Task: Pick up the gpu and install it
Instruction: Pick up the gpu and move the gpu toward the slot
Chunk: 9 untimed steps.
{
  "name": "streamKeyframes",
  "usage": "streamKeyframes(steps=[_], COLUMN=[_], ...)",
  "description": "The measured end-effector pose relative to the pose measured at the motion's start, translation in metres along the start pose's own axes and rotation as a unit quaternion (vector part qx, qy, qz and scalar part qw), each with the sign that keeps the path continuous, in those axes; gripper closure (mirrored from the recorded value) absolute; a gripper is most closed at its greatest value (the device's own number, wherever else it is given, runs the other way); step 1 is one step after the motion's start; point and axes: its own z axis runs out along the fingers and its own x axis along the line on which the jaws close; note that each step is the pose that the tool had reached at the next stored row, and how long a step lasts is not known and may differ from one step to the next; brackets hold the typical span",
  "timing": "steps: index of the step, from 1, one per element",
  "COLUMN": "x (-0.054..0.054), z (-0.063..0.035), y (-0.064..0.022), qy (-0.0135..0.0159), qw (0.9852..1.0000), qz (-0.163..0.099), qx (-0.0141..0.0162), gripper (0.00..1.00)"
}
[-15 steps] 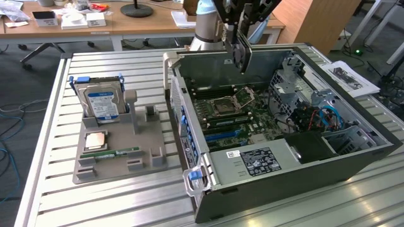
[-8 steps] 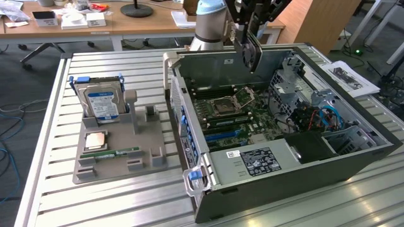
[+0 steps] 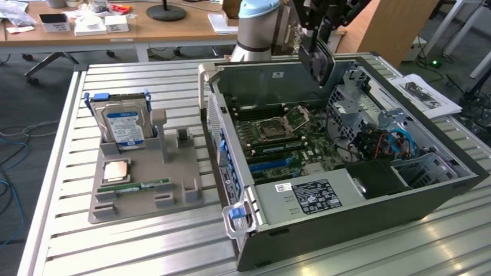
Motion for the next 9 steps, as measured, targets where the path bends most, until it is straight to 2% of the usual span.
streamKeyframes(steps=[9], x=[-0.034], z=[0.0013], y=[0.0011], qy=[0.0000], qw=[1.0000], qz=[0.000], qx=[0.0000], gripper=[0.73])
